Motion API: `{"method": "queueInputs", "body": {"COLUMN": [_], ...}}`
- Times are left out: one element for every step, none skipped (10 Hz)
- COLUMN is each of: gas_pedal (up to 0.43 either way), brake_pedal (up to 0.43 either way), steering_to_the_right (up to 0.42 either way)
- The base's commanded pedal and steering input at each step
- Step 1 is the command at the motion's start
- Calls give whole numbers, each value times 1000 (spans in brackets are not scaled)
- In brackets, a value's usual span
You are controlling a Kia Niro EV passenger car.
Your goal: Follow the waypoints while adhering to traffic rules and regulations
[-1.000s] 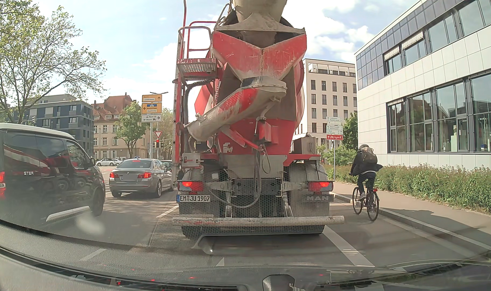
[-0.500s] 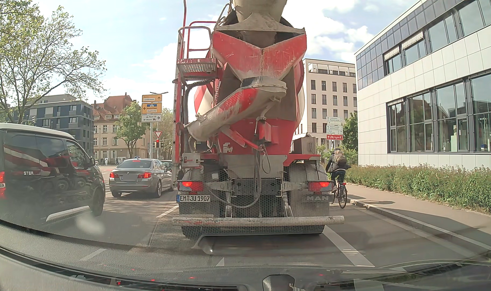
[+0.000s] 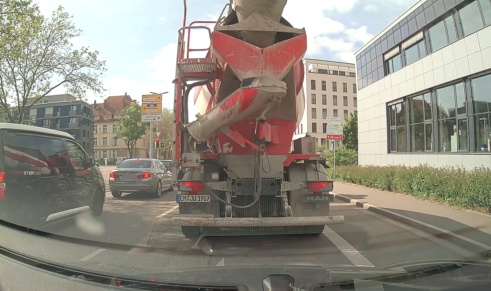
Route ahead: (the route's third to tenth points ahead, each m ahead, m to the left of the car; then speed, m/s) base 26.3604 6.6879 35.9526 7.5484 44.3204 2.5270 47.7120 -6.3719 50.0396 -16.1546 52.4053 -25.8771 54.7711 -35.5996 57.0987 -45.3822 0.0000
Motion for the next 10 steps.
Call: {"method": "queueInputs", "body": {"gas_pedal": [0, 0, 0, 0, 0, 0, 0, 0, 0, 0], "brake_pedal": [238, 238, 238, 238, 238, 238, 232, 232, 238, 238], "steering_to_the_right": [-7, -6, -6, -7, -7, -7, -7, -7, -6, -6]}}
